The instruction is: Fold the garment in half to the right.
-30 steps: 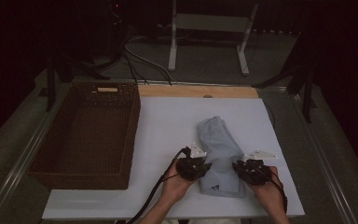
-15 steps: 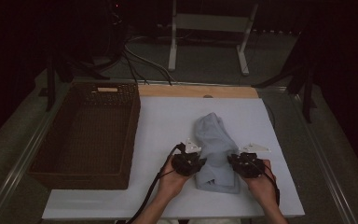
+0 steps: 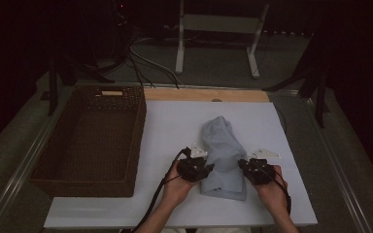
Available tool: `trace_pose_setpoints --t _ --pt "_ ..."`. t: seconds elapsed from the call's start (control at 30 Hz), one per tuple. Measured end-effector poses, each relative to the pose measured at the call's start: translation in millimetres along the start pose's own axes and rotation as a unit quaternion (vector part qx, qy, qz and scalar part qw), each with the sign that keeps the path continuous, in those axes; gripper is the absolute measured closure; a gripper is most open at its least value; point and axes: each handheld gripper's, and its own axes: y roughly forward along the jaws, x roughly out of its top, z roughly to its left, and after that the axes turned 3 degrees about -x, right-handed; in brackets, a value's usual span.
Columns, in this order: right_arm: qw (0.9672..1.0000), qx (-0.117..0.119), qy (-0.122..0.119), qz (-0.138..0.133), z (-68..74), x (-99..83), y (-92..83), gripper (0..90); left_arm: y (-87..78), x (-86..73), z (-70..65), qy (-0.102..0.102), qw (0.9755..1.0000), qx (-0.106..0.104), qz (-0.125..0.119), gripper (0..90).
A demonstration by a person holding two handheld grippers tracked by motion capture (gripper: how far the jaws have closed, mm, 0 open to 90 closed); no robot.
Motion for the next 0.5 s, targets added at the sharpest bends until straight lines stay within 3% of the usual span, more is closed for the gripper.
trace_pose_setpoints --t 0.13,0.37,0.5 --pt "0.9999 -0.010 0.005 -0.002 -3.2 -1.8 -3.4 86.1 1.1 -0.7 -2.8 0.004 1.0000 -0.002 0.003 71.7" --pt "0.9999 0.004 0.009 0.010 0.9 -9.5 -7.6 76.7 0.8 -1.6 -2.9 0.011 0.9999 -0.001 0.009 71.3" --pt "0.9997 0.011 0.013 0.018 2.9 -15.5 -11.8 75.8 0.8 -2.2 -3.3 0.015 0.9998 -0.001 0.010 71.3"
